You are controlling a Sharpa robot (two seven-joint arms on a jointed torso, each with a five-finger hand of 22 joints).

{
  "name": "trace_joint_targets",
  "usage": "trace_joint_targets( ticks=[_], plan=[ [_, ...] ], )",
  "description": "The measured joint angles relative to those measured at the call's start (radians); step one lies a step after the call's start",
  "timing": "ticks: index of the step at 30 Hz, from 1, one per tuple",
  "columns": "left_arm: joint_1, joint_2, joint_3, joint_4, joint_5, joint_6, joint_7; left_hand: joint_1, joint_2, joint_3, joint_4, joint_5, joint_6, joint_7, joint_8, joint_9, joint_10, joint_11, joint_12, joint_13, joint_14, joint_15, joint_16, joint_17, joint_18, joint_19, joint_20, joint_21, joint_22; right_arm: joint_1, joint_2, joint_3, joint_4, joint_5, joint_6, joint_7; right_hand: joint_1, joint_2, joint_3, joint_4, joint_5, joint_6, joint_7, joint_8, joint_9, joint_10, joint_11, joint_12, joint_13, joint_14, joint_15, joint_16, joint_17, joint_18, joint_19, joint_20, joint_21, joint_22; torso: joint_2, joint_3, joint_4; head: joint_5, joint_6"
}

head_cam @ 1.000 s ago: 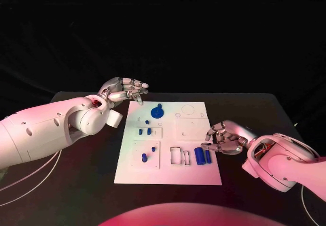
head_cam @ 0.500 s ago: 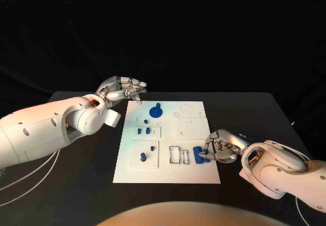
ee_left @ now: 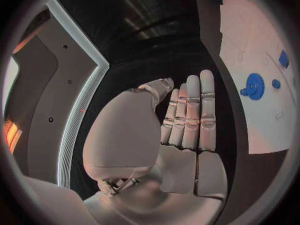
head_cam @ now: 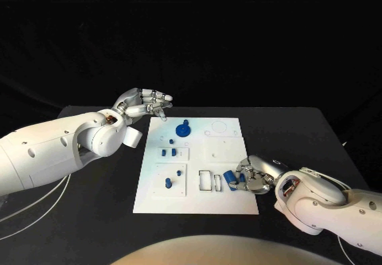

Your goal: Assemble the parts on the task board

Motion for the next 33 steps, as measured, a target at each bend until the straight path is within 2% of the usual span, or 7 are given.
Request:
trace_joint_targets(
  ticks=[5,11,17,20,23,26,33],
  plan=[
    [0.0,0.0,0.0,0.0,0.0,0.001,0.0,0.0,0.0,0.0,0.0,0.0,0.0,0.0,0.0,0.0,0.0,0.0,0.0,0.0,0.0,0.0,0.0,0.0,0.0,0.0,0.0,0.0,-0.001,-0.004,0.013,0.0,-0.014,-0.007,0.001,-0.009,0.004,0.004,-0.003,0.003,0.0,0.0,0.0,0.0,0.002,0.003,0.003,0.004,0.007,0.0,0.0,0.0,0.0,0.0,0.0,0.0,0.0,0.0,0.0,0.0003,0.0005,0.002,0.0],
    [0.0,-0.001,0.0,0.0,0.0,0.003,-0.001,0.0,0.0,0.003,-0.003,0.0,0.0,0.0,0.0,0.0,0.0,0.0,0.0,0.0,0.0,0.0,0.0,0.0,0.0,0.0,0.0,0.0,-0.001,-0.01,0.033,0.001,-0.031,-0.018,0.006,-0.024,0.004,0.004,-0.004,0.002,0.0,0.0,0.0,0.004,0.005,0.014,0.0,0.022,0.026,0.0,0.0,0.001,0.001,0.0,0.0,0.0,0.0,0.0,0.0,-0.0011,-0.0005,0.003,-0.002],
    [0.0,-0.001,0.0,0.001,0.0,0.003,-0.001,0.0,0.0,0.003,-0.003,0.0,0.0,0.0,0.0,0.0,0.0,0.0,0.0,0.0,0.0,0.0,0.0,0.0,0.0,0.0,0.0,0.0,-0.001,-0.02,0.055,0.004,-0.043,-0.036,0.009,-0.036,0.031,0.031,-0.015,0.001,-0.001,0.001,-0.001,0.014,0.022,0.042,-0.001,0.083,0.099,-0.004,-0.004,0.008,0.001,0.0,0.004,-0.004,0.003,0.01,0.0,-0.0011,-0.0006,0.003,-0.001],
    [0.0,-0.002,0.0,0.002,0.0,0.004,-0.001,0.0,0.0,0.003,-0.003,0.0,0.0,0.0,0.0,0.0,0.0,0.0,0.0,0.0,0.0,0.0,0.0,0.0,0.0,0.0,0.0,0.0,-0.001,-0.023,0.061,0.006,-0.045,-0.047,0.008,-0.041,0.059,0.039,-0.013,-0.001,-0.034,0.006,-0.002,0.016,0.026,0.046,-0.004,0.093,0.117,-0.004,-0.004,0.008,0.001,0.0,0.004,-0.004,0.007,0.012,0.0,-0.0012,0.0005,0.003,-0.001],
    [0.0,-0.002,0.0,0.002,0.0,0.004,-0.001,0.0,0.0,0.003,-0.003,0.0,0.0,0.0,0.0,0.0,0.0,0.0,0.0,0.0,0.0,0.0,0.0,0.0,0.0,0.0,0.0,0.0,-0.001,-0.024,0.065,0.007,-0.046,-0.057,0.005,-0.045,0.08,0.047,-0.004,-0.01,-0.041,0.009,-0.004,0.016,0.026,0.051,-0.006,0.103,0.132,-0.004,-0.004,0.008,0.001,0.0,0.004,-0.004,0.008,0.012,0.0,-0.0015,0.0006,0.003,-0.002],
    [0.0,-0.003,0.0,0.002,0.0,0.004,-0.001,0.0,0.0,0.003,-0.003,0.0,0.0,0.0,0.0,0.0,0.0,0.0,0.0,0.0,0.0,0.0,0.0,0.0,0.0,0.0,0.0,0.0,-0.001,-0.026,0.067,0.007,-0.047,-0.065,0.0,-0.048,0.087,0.039,0.004,-0.009,-0.041,0.011,-0.004,0.014,0.026,0.053,-0.007,0.109,0.141,-0.004,-0.004,0.008,0.001,0.0,0.007,-0.007,0.008,0.012,0.0,-0.0016,0.0005,0.005,-0.002],
    [0.0,-0.003,0.0,0.002,0.001,0.004,-0.001,0.0,0.0,0.003,-0.003,0.0,0.0,0.0,0.0,0.0,0.0,0.0,0.0,0.0,0.0,0.0,0.0,0.0,0.0,0.0,0.0,0.0,-0.001,-0.03,0.058,0.004,-0.038,-0.074,-0.033,-0.054,0.099,0.04,0.043,-0.008,-0.036,0.017,0.002,0.012,0.025,0.083,-0.017,0.139,0.18,0.0,-0.014,0.012,0.001,0.0,0.011,-0.011,0.019,0.011,-0.001,-0.001,-0.0012,0.007,-0.001]
  ],
)
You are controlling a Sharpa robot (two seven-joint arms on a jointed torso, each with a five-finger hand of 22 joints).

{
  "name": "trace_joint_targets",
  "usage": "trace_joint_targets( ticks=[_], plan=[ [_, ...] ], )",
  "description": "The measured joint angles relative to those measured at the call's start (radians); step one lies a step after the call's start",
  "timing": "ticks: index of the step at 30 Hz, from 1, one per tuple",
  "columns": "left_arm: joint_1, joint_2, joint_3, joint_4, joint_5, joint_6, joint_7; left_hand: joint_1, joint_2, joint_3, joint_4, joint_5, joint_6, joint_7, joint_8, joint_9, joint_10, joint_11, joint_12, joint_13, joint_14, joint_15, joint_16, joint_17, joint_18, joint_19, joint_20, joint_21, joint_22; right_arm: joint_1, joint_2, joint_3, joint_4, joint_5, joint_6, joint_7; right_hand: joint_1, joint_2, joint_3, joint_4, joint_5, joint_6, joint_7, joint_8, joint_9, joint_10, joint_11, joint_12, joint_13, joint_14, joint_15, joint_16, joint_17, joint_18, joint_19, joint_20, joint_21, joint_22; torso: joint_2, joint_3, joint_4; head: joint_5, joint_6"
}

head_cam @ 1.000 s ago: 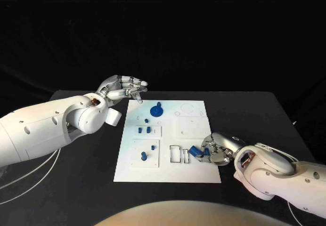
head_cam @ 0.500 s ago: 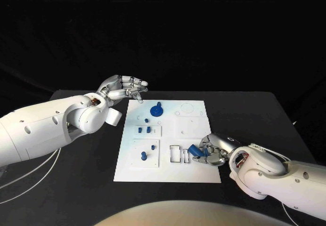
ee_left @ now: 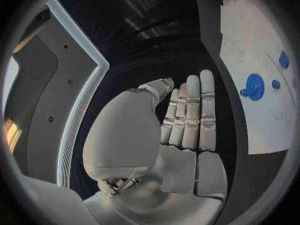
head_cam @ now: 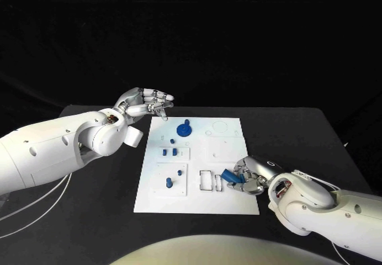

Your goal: Assemble the parts on the task board

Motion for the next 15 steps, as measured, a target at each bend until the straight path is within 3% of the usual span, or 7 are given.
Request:
trace_joint_targets(
  ticks=[15],
  plan=[
    [0.0,0.002,0.0,-0.001,0.0,0.001,0.0,0.0,0.0,0.0,0.0,0.0,0.0,0.0,0.0,0.0,0.0,0.0,0.0,0.0,0.0,0.0,0.0,0.0,0.0,0.0,0.0,0.0,0.0,0.036,-0.012,0.006,0.067,0.061,-0.08,0.023,0.003,0.01,0.023,0.006,0.013,0.002,0.002,0.0,0.0,0.015,-0.007,0.019,0.025,-0.004,-0.003,0.0,0.0,0.0,0.003,-0.003,0.0,0.0,0.0,0.0002,0.0013,-0.007,0.006]
  ],
)
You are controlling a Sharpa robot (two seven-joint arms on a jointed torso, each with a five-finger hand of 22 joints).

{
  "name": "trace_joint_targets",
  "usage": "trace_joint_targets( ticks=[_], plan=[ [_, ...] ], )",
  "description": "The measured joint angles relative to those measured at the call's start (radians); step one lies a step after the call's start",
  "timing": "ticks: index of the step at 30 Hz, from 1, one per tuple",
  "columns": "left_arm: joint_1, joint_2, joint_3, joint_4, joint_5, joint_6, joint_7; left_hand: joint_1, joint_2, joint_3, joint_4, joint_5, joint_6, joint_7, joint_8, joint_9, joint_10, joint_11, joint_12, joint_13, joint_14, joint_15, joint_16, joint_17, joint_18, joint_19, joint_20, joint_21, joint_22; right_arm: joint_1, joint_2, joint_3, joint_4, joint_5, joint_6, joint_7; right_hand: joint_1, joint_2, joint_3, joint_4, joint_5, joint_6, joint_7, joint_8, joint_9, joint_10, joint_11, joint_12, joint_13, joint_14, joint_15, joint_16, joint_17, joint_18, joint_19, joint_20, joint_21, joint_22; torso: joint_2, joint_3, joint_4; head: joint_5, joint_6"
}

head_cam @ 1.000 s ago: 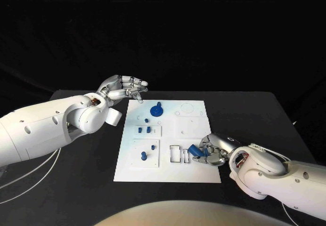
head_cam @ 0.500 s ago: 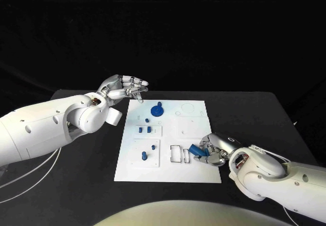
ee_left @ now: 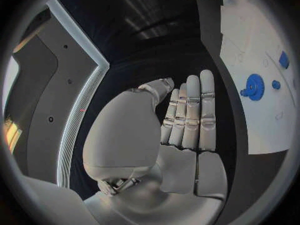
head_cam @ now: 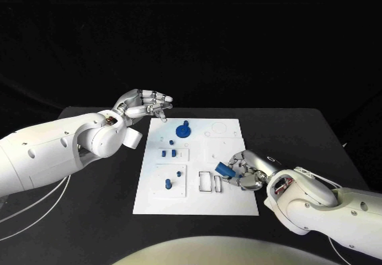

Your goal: Assemble the parts on the task board

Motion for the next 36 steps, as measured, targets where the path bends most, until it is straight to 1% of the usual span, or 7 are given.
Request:
trace_joint_targets(
  ticks=[3,9,12,18,24,33,36],
  plan=[
    [0.0,0.001,0.0,0.0,0.0,0.0,0.0,0.0,0.0,0.0,0.0,0.0,0.0,0.0,0.0,0.0,0.0,0.0,0.0,0.0,0.0,0.0,0.0,0.0,0.0,0.0,0.0,0.0,0.0,0.002,0.011,0.0,0.002,0.021,-0.001,0.007,-0.001,0.001,0.0,0.0,0.0,0.0,0.0,0.0,0.0,0.0,0.0,0.0,0.0,0.0,0.0,0.0,0.0,0.0,0.0,0.0,0.0,0.0,0.0,-0.0001,-0.0001,0.001,0.0],
    [0.0,0.002,0.0,0.0,0.0,0.001,0.0,-0.004,0.004,0.0,0.0,0.0,0.0,0.0,0.0,0.0,0.0,0.0,0.0,0.0,0.0,0.0,0.0,0.001,0.0,0.0,0.0,0.0,-0.001,0.003,0.041,0.0,-0.003,0.056,0.035,0.016,-0.027,0.027,0.003,0.003,-0.008,0.0,0.0,0.0,-0.002,0.0,0.0,0.0,0.005,0.0,0.0,0.0,0.0,0.0,0.0,0.0,-0.004,0.0,0.001,-0.0001,-0.0001,0.003,-0.002],
    [0.0,0.003,0.0,0.0,0.0,0.001,-0.001,-0.004,0.004,0.0,0.0,0.0,0.0,0.0,0.0,0.0,0.0,0.0,0.0,0.0,0.0,0.0,0.0,0.001,0.0,0.0,0.0,0.0,-0.001,0.003,0.055,0.0,-0.006,0.07,0.06,0.019,-0.077,0.041,-0.01,0.008,0.062,0.005,0.007,0.0,-0.002,0.003,0.003,0.0,0.01,0.0,0.0,0.0,0.0,0.0,0.0,0.0,-0.004,0.0,0.001,-0.0001,0.0006,0.004,-0.004],
    [0.0,0.004,0.0,0.0,0.0,0.002,-0.001,-0.004,0.004,0.0,0.0,0.0,0.0,0.0,0.0,0.0,0.0,0.0,0.0,0.0,0.0,0.0,0.0,0.001,0.0,0.0,0.0,0.0,-0.001,0.004,0.081,0.0,-0.013,0.091,0.092,0.025,-0.168,0.051,-0.041,0.007,0.101,0.012,0.013,0.015,0.012,0.008,0.001,0.0,0.017,0.0,0.0,-0.001,0.0,0.0,0.0,0.0,-0.004,0.0,0.001,0.0001,0.0,0.007,-0.005],
    [0.0,0.004,0.0,0.0,0.0,0.002,-0.001,-0.004,0.004,0.0,0.0,0.0,0.0,0.0,0.0,0.0,0.0,0.0,0.0,0.0,0.0,0.0,0.0,0.001,0.0,0.0,0.0,0.0,-0.001,0.004,0.104,0.0,-0.034,0.106,0.12,0.028,-0.202,0.047,-0.059,0.008,0.104,0.023,0.006,0.019,0.035,0.009,0.001,0.0,0.02,0.001,-0.001,-0.001,0.0,0.0,0.0,0.0,-0.004,0.0,0.002,0.0003,0.0,0.008,-0.007],
    [0.0,0.003,0.0,0.0,0.0,0.004,-0.001,-0.004,0.004,0.0,0.0,0.0,0.0,0.0,0.0,0.0,0.0,0.0,0.0,0.0,0.0,0.0,0.0,0.001,0.0,0.0,0.0,0.0,-0.001,0.003,0.119,0.0,-0.069,0.117,0.156,0.026,-0.236,0.057,-0.081,0.009,0.071,0.039,-0.015,0.023,0.042,0.016,-0.006,0.005,0.033,0.0,-0.007,-0.001,0.0,0.0,0.004,-0.004,-0.008,0.0,0.002,0.0004,-0.0004,0.011,-0.01],
    [0.0,0.003,0.0,0.0,0.0,0.004,-0.002,-0.004,0.004,0.0,0.0,0.0,0.0,0.0,0.0,0.0,0.0,0.0,0.0,0.0,0.0,0.0,0.0,0.001,0.0,0.0,0.0,0.0,-0.001,0.003,0.124,0.0,-0.074,0.116,0.164,0.024,-0.262,0.064,-0.103,0.008,0.037,0.055,-0.031,0.031,0.049,0.019,-0.009,0.005,0.038,0.0,-0.007,-0.001,0.0,0.0,0.004,-0.004,-0.012,-0.001,0.002,0.0007,-0.0007,0.011,-0.011]
  ],
)
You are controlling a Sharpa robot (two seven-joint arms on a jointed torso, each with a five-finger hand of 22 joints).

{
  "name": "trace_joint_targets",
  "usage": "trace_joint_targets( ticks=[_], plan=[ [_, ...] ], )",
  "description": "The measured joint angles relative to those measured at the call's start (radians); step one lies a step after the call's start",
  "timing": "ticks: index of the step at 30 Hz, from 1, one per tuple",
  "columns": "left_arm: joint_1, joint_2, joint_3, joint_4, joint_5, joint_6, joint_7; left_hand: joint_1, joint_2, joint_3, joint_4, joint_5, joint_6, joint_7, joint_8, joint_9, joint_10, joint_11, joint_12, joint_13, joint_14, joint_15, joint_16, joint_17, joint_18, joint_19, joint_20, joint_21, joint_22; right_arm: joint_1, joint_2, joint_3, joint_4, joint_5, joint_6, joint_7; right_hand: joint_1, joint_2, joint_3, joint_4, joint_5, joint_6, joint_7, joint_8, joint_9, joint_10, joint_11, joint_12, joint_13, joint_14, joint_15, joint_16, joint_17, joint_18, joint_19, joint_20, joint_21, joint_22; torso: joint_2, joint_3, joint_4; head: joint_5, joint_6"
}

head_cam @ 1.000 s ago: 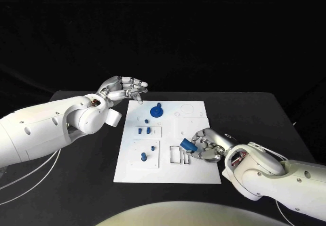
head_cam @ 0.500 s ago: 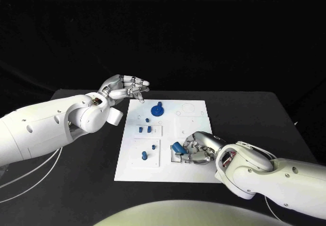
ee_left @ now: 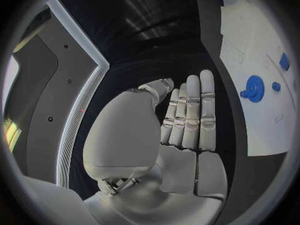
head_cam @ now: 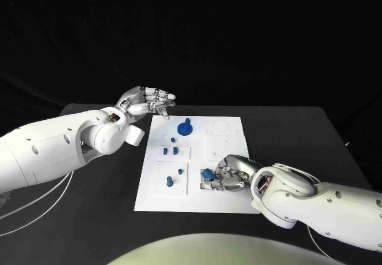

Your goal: Assemble the parts on the task board

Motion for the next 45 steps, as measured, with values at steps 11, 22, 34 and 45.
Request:
trace_joint_targets(
  ticks=[11,22,34,45],
  plan=[
    [0.0,0.0,0.0,0.0,0.0,0.002,-0.001,-0.004,-0.004,0.002,-0.002,0.0,-0.003,-0.003,0.0,0.0,-0.003,0.003,-0.003,0.0,0.0,0.0,0.0,0.001,0.0,0.0,0.0,-0.003,-0.001,0.0,0.014,0.0,-0.008,-0.013,0.018,-0.004,-0.132,0.012,-0.164,0.002,-0.155,-0.008,-0.003,0.018,0.02,-0.011,0.007,-0.039,-0.022,0.0,0.0,0.0,0.0,0.0,-0.006,-0.005,-0.044,0.001,0.0,0.0003,-0.0006,-0.002,-0.001],
    [0.0,-0.001,0.0,0.001,0.0,0.001,-0.005,-0.004,-0.004,0.002,-0.002,0.0,-0.004,-0.003,0.0,0.0,-0.003,0.003,-0.003,0.0,0.0,0.0,0.0,0.001,0.0,0.0,0.0,-0.003,-0.001,0.0,0.008,0.0,0.006,-0.022,0.016,0.011,-0.153,0.047,-0.248,0.0,-0.16,-0.015,-0.003,0.015,0.025,-0.016,0.009,-0.05,-0.023,0.0,0.0,0.0,0.0,0.0,-0.01,-0.002,-0.054,0.001,-0.001,0.0004,-0.0011,-0.002,-0.001],
    [0.0,-0.004,0.0,0.001,0.0,0.001,-0.009,-0.004,-0.004,0.002,-0.002,0.0,-0.004,-0.003,0.0,0.0,-0.003,0.003,-0.003,0.0,0.0,0.0,0.0,0.001,0.0,0.0,0.0,-0.003,-0.001,-0.001,-0.026,0.0,0.033,-0.022,0.002,0.045,0.128,0.106,-0.279,-0.01,-0.056,-0.011,-0.007,0.015,0.027,0.007,0.0,-0.019,0.019,0.0,0.0,0.0,0.0,0.0,-0.003,-0.007,-0.042,0.0,-0.001,0.0009,-0.001,0.0,-0.001],
    [0.0,-0.004,0.0,0.001,0.0,0.001,-0.01,-0.006,-0.001,0.005,-0.005,0.0,-0.006,-0.001,0.0,0.0,-0.005,0.005,-0.003,0.0,0.0,0.0,0.0,0.001,0.0,0.0,0.0,-0.003,-0.001,-0.001,-0.024,0.0,0.013,-0.024,0.004,0.049,0.233,0.132,-0.237,-0.007,-0.097,-0.008,-0.01,0.011,0.017,0.01,0.004,-0.009,0.034,0.004,-0.003,0.0,0.001,0.0,0.002,-0.013,-0.031,0.0,-0.001,0.0007,-0.0007,-0.003,0.0]
  ],
)
